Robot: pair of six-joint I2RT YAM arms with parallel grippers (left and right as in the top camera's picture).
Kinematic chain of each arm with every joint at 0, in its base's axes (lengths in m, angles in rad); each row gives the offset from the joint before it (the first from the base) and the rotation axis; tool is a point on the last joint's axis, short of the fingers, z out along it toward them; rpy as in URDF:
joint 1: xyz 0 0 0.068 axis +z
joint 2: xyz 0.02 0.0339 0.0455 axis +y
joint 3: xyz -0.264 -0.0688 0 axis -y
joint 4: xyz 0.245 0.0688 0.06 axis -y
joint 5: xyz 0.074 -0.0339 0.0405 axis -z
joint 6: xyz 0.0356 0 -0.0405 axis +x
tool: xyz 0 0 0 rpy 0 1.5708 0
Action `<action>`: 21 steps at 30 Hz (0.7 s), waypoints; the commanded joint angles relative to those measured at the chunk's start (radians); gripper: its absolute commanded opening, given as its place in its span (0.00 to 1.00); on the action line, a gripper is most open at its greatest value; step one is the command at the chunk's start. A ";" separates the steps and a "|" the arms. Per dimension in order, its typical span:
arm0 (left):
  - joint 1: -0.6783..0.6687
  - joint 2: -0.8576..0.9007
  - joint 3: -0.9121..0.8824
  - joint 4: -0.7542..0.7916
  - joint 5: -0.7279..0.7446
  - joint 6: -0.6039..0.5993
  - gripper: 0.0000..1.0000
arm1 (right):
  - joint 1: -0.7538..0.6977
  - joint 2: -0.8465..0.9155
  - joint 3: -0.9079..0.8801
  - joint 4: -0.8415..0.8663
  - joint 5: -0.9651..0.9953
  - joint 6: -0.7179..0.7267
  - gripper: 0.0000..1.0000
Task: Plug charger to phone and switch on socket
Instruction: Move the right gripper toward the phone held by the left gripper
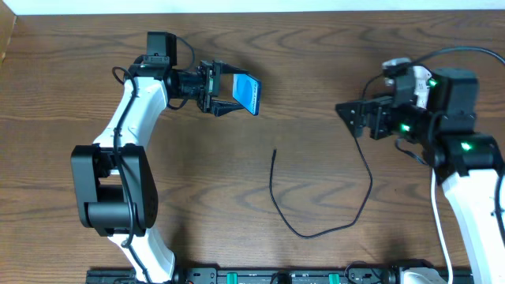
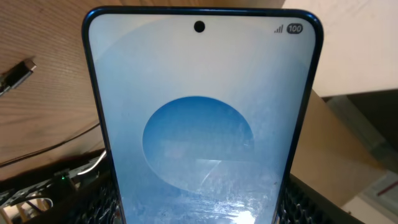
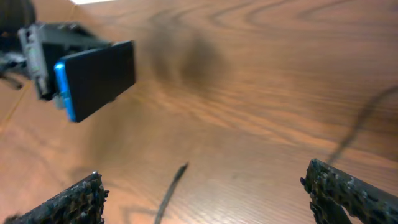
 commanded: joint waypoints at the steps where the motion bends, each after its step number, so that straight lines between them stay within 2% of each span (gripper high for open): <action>1: -0.027 -0.044 0.006 0.014 -0.008 -0.050 0.08 | 0.051 0.026 0.034 0.020 -0.088 0.015 0.99; 5: -0.058 -0.044 0.006 0.051 -0.031 -0.070 0.08 | 0.081 0.032 0.034 0.045 -0.058 0.018 0.99; 11: -0.110 -0.044 0.006 0.072 -0.049 -0.111 0.07 | 0.090 0.033 0.034 0.075 -0.062 0.098 0.99; 17: -0.166 -0.044 0.006 0.113 -0.093 -0.171 0.07 | 0.090 0.035 0.033 0.039 -0.062 0.099 0.99; 21: -0.207 -0.044 0.006 0.184 -0.117 -0.222 0.07 | 0.091 0.042 0.030 0.021 -0.061 0.154 0.99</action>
